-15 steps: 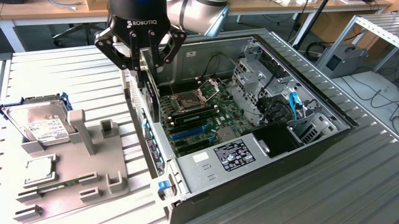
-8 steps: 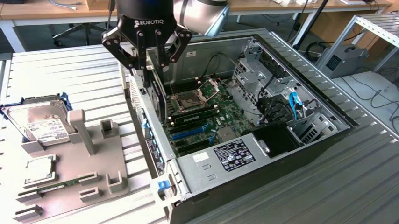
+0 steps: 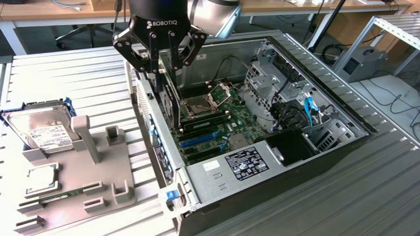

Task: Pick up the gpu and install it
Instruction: 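Pick up the gpu and move the gpu toward the slot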

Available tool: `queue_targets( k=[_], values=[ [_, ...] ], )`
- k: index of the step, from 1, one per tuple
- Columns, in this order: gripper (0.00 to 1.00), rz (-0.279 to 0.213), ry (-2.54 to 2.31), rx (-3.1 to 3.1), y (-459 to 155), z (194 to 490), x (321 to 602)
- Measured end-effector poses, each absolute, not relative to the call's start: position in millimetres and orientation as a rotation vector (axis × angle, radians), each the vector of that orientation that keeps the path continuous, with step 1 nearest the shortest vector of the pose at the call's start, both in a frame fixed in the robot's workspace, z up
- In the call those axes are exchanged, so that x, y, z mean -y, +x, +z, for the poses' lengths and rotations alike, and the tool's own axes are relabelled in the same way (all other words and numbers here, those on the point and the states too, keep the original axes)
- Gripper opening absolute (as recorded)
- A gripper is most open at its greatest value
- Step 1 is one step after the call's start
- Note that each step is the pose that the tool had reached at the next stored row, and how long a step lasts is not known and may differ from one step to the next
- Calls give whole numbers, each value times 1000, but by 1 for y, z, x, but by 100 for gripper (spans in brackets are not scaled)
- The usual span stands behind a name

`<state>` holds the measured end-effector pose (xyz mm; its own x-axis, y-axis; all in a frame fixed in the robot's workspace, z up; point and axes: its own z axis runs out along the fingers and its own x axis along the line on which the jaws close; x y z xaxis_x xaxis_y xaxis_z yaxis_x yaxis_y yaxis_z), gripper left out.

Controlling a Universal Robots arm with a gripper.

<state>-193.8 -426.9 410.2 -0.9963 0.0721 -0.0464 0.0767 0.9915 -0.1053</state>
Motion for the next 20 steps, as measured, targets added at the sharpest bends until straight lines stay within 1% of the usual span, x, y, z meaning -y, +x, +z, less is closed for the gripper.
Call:
queue_targets(
  k=[20],
  values=[
    [29, -202, 115, -3090, -178, 410, 426]
  ],
)
